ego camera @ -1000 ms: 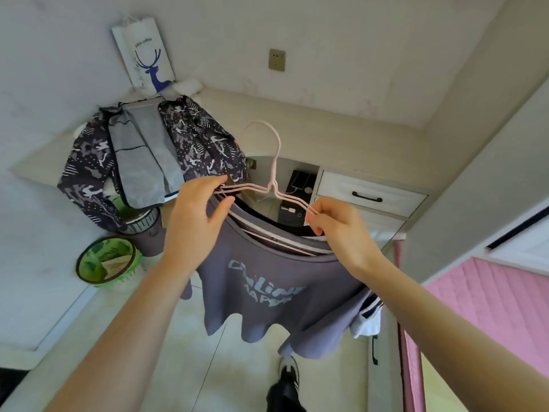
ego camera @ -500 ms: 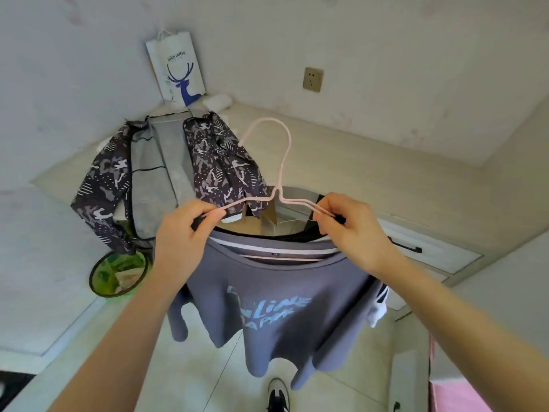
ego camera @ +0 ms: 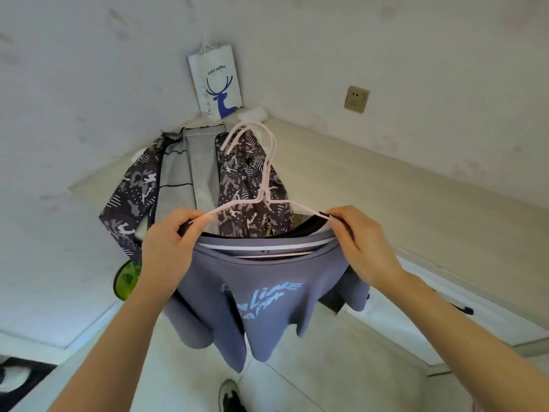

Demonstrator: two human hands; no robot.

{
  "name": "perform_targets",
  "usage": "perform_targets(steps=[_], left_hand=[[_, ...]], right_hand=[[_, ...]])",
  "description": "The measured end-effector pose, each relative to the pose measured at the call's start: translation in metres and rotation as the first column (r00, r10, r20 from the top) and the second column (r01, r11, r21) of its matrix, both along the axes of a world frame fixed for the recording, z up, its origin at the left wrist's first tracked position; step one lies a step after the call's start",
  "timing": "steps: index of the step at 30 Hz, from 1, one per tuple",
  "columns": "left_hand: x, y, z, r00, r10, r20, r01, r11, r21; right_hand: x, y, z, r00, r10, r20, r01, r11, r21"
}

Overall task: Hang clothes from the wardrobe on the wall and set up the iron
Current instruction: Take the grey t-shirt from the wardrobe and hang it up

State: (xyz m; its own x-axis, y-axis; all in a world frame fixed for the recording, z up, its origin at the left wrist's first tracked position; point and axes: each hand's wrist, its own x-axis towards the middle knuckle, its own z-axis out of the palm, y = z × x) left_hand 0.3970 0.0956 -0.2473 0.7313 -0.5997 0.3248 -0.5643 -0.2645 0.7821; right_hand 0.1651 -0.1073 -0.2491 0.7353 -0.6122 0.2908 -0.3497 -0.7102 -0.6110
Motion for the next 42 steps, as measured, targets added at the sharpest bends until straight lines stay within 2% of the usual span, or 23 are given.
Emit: perform_targets(steps=[3,8,13,20,26,33,42], left_hand=[[0.021,-0.008,0.000,0.998,0.047,0.034,-0.047,0.999,0.005],[0.064,-0.024,0.012,0.973,0.148,0.178,-0.144,0.989,-0.037],[0.131,-0.044,0.037,0.958,0.188,0.217,-0.173,0.981,-0.085],[0.225,-0.070,0.066,0.919,0.235,0.316,-0.226,0.972,-0.066],[0.288,-0.096,0.084,0.903,0.245,0.353,-0.230,0.970,-0.083],[0.349,-0.137,0.092,0.914,0.231,0.333,-0.211,0.973,-0.097],[0.451,-0.231,0.094,0.921,0.230,0.314,-0.215,0.973,-0.082]], right_hand=[[0.028,-0.009,0.000,1.000,0.012,0.010,-0.012,1.000,-0.013],[0.084,-0.028,0.008,0.998,0.007,0.061,-0.004,0.999,-0.039],[0.156,-0.047,0.032,0.992,-0.011,0.123,0.021,0.996,-0.086],[0.256,-0.074,0.065,0.997,-0.032,0.068,0.042,0.987,-0.152],[0.322,-0.100,0.081,0.990,-0.074,0.117,0.093,0.981,-0.172],[0.385,-0.144,0.097,0.988,-0.050,0.144,0.078,0.978,-0.195],[0.489,-0.248,0.097,0.985,0.016,0.170,0.021,0.976,-0.216]])
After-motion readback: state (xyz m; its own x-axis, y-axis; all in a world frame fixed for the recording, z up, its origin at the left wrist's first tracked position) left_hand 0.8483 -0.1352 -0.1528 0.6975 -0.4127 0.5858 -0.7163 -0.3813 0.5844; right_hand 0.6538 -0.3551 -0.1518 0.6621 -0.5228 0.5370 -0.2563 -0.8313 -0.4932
